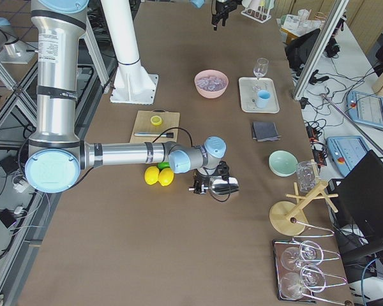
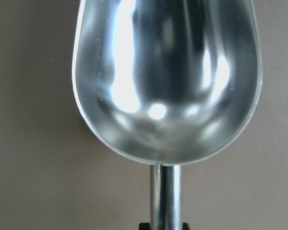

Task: Put ice in cup with scoop
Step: 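Lift the scoop with the right gripper while the left arm reaches toward the pink bowl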

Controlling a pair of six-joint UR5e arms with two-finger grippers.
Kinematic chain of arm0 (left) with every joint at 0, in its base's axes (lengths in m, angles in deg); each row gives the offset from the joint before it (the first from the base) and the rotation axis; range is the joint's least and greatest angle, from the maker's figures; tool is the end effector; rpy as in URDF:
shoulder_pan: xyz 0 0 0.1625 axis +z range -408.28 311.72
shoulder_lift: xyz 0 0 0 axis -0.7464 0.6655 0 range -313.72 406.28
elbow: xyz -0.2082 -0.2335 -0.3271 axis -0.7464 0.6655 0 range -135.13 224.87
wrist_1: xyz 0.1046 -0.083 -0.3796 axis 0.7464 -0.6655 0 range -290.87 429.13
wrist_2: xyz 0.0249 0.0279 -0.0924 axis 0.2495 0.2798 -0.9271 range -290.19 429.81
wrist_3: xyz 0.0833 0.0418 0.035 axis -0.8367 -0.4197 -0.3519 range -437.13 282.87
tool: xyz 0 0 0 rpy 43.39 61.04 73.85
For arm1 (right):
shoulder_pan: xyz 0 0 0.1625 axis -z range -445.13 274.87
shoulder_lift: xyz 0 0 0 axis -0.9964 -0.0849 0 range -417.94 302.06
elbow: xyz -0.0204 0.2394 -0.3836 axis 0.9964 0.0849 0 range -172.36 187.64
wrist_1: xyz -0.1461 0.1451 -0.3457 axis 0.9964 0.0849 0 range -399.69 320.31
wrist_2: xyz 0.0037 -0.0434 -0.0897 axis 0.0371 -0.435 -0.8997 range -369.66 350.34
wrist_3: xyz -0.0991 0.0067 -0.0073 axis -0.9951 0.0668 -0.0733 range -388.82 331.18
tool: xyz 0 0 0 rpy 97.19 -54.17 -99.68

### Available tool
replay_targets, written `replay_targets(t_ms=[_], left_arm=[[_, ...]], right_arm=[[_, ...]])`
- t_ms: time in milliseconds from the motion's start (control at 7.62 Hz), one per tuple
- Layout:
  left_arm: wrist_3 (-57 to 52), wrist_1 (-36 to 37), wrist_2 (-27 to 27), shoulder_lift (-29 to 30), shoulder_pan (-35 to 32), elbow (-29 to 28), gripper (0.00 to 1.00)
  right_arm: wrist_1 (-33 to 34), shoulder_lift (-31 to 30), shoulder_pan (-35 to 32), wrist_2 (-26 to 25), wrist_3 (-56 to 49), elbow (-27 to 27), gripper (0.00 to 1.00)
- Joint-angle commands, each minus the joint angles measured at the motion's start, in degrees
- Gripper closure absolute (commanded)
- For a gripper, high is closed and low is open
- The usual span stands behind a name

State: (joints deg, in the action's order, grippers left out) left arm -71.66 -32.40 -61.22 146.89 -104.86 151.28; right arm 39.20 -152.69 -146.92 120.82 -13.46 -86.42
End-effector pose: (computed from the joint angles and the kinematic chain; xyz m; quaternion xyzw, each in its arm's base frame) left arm 0.2442 -0.4935 0.4315 0.1814 0.4148 0.3257 0.8300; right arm -0.1541 -0.4324 0.6746 -0.0488 -0.3515 -0.1358 0.9250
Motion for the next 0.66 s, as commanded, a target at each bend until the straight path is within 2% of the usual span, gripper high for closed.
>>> replay_targets(t_ms=[0, 262, 525], left_arm=[[-0.4, -12.4, 0.2, 0.0, 7.2, -1.0, 0.0], [-0.2, -23.7, 0.5, 1.7, 12.3, -4.1, 0.0], [-0.2, -30.8, 0.7, 2.1, 16.8, -5.1, 0.0]], right_arm=[[5.7, -0.3, -0.5, 0.9, -0.4, -7.4, 1.0], [11.5, 1.3, -2.0, 0.6, -0.3, -16.4, 1.0], [12.3, 2.5, -2.6, 0.8, -1.2, -23.9, 1.0]])
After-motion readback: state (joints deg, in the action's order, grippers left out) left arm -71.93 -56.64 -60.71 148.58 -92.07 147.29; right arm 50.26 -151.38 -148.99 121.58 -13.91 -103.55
